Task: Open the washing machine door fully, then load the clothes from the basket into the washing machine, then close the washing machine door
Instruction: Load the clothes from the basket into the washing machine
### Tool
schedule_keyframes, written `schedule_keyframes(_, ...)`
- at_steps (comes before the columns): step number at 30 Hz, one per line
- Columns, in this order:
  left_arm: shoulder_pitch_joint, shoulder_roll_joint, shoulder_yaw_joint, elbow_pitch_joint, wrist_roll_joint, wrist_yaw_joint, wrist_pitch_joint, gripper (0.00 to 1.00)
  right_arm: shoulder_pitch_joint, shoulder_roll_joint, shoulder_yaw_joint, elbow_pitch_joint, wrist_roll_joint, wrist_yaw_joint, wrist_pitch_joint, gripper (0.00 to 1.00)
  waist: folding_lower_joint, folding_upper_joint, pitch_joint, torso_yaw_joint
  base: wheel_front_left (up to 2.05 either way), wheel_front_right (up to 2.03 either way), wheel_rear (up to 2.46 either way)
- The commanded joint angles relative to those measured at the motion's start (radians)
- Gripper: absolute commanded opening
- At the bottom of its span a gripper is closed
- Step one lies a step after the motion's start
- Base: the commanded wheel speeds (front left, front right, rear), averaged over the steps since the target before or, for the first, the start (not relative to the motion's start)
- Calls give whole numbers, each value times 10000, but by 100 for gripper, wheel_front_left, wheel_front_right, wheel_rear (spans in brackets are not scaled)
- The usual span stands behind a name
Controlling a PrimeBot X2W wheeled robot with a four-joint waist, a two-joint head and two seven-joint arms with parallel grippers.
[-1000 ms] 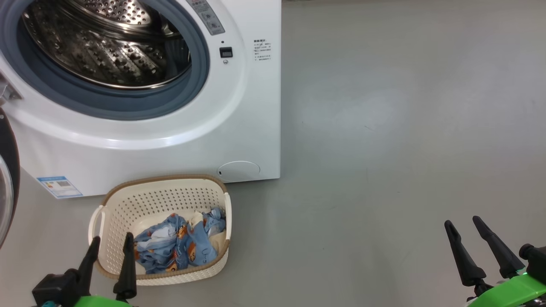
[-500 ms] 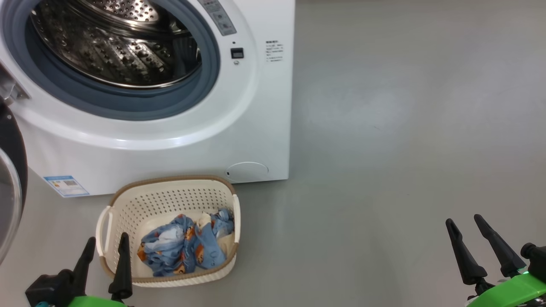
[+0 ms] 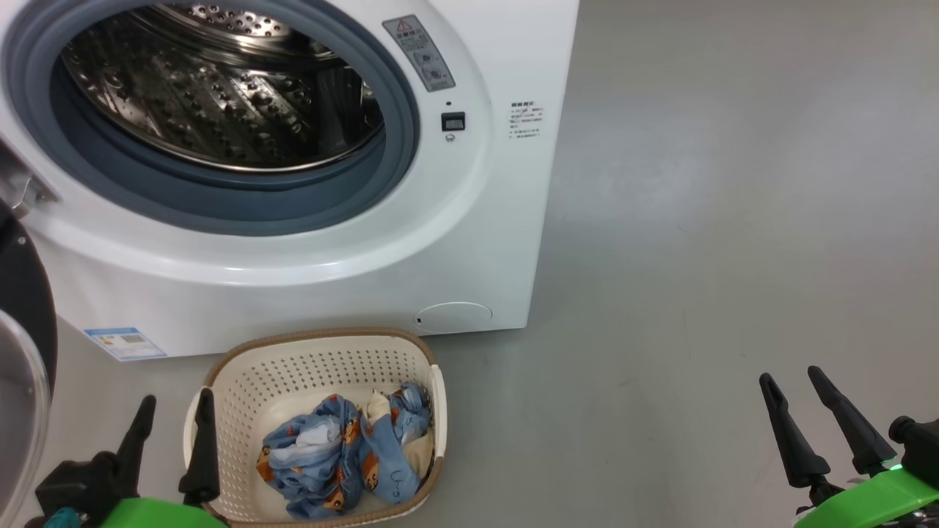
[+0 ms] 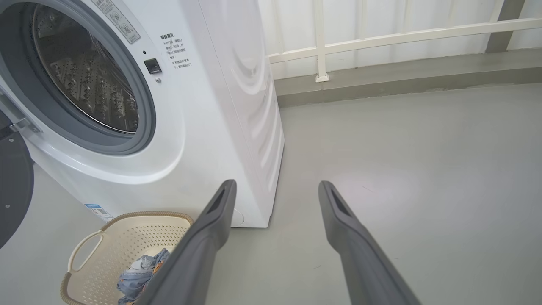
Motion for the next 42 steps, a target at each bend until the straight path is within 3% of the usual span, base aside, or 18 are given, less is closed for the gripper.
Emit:
schedule_keyframes(1, -418, 206, 354, -180, 142, -15, -65, 100, -209, -201, 140, -237, -56, 17, -132, 100, 0, -1, 53, -4, 49, -49, 0)
schedule_keyframes(21, -525, -26, -424, 695, 83, -15, -65, 100, -531, 222, 323, -231, 15, 17, -132, 100, 0, -1, 419, -79, 3, -3, 0)
schedule_keyframes(27, -988, 13, -972, 1787, -296, -15, -65, 100, -862, 430, 522, -256, -21, 17, -132, 100, 0, -1, 911, -161, 0, 0, 0)
schedule_keyframes(42, -3697, 762, -2465, 5358, -1138, -15, -65, 100, -2182, 899, 994, -404, -199, 17, -132, 100, 0, -1, 2902, -500, 0, 0, 0)
